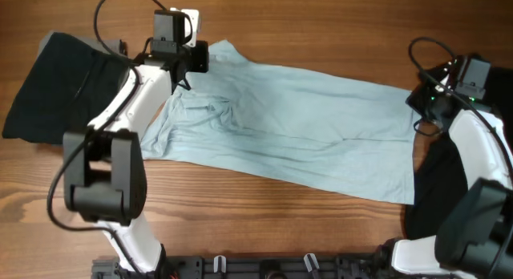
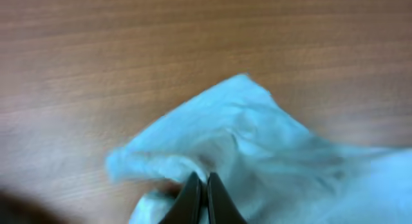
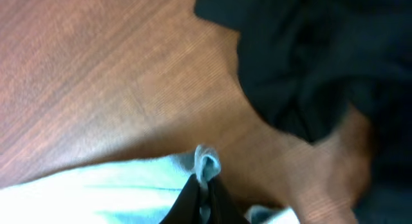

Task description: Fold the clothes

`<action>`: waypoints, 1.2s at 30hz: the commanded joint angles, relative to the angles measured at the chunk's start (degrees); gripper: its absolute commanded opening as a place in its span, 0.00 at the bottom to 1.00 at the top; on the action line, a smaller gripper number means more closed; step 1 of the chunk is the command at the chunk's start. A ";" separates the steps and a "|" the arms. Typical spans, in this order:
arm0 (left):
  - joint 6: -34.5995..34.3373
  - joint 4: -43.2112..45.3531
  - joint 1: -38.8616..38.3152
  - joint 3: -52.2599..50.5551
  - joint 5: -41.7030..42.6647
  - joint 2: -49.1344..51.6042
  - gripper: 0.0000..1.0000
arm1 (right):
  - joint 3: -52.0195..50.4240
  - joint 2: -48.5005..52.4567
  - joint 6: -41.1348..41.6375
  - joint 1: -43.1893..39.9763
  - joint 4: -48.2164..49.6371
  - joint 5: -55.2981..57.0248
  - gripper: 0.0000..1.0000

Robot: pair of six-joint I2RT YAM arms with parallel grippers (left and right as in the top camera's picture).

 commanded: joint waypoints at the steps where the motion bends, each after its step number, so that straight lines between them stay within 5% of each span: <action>1: -0.33 -6.58 0.26 -0.09 -3.52 -4.61 0.04 | 0.94 -5.33 2.05 -0.28 -4.59 0.02 0.04; 14: -0.98 -32.50 6.38 -0.09 -3.89 -6.62 0.04 | 0.94 -8.63 4.72 -3.54 -26.56 7.28 0.04; 23: -0.98 -34.86 7.41 -0.09 -3.89 -6.62 0.04 | 0.92 -8.63 -3.98 -5.77 -32.04 3.19 0.04; 33: -0.98 -38.80 7.41 -0.09 -3.91 -6.60 0.06 | 0.92 -8.63 -3.89 -5.79 -40.39 5.90 0.04; 34: -0.96 -38.80 7.41 -0.09 -3.91 -6.60 0.09 | 0.92 -8.63 -3.91 -5.77 -40.65 6.23 0.07; 36: -0.96 -38.86 7.41 -0.09 -3.89 -6.60 0.27 | 0.90 -8.63 -3.96 -5.77 -40.72 6.21 0.54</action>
